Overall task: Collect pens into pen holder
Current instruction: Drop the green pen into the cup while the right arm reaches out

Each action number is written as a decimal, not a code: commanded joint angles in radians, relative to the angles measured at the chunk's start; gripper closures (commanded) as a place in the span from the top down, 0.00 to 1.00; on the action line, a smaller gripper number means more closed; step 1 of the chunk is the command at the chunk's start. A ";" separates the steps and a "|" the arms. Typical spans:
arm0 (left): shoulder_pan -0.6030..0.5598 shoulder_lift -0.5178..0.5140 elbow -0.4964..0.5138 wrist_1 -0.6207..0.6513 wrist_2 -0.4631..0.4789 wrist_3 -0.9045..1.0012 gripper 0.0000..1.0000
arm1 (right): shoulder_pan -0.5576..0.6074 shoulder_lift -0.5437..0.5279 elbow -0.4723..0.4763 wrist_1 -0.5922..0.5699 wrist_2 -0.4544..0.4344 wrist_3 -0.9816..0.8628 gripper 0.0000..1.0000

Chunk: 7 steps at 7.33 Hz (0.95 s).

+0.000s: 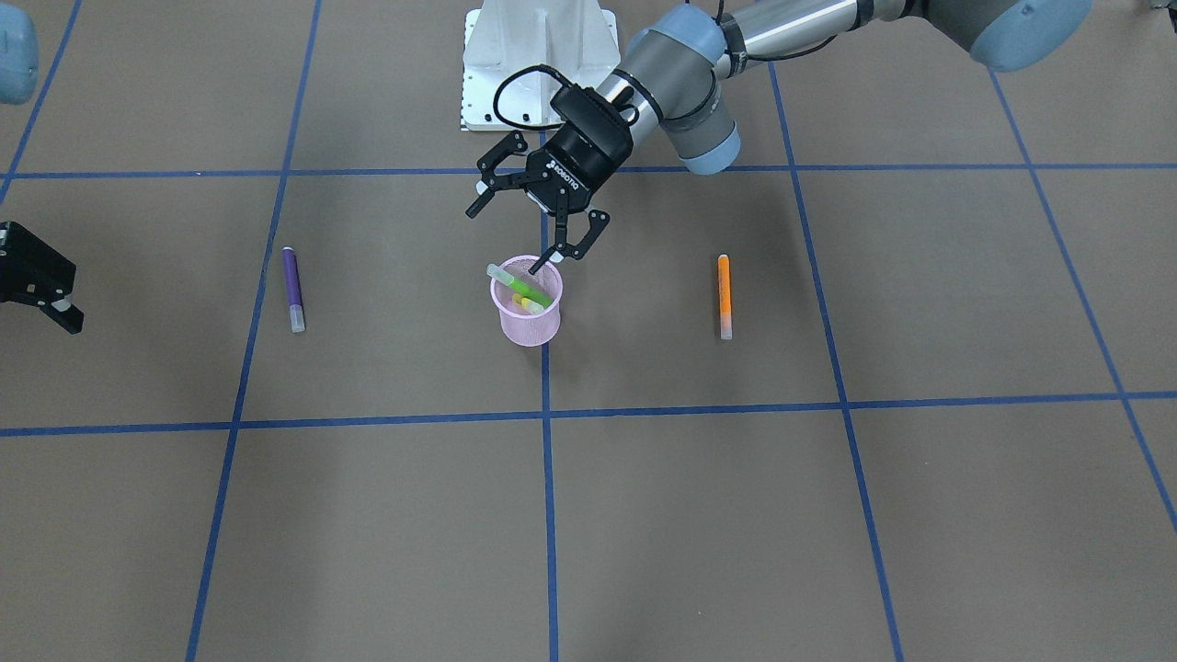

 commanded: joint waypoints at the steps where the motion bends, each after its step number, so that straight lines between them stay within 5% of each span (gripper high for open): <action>1: -0.052 0.030 -0.188 0.337 -0.067 -0.019 0.98 | -0.027 0.005 0.012 0.003 -0.002 0.087 1.00; 3: -0.189 0.032 -0.317 0.756 -0.331 -0.081 0.98 | -0.135 0.002 0.016 0.156 -0.116 0.334 1.00; 5: -0.306 0.042 -0.449 1.159 -0.528 -0.077 0.98 | -0.336 -0.010 0.035 0.260 -0.335 0.564 1.00; 7: -0.308 0.189 -0.513 1.170 -0.524 -0.078 0.99 | -0.473 -0.113 0.090 0.299 -0.466 0.568 1.00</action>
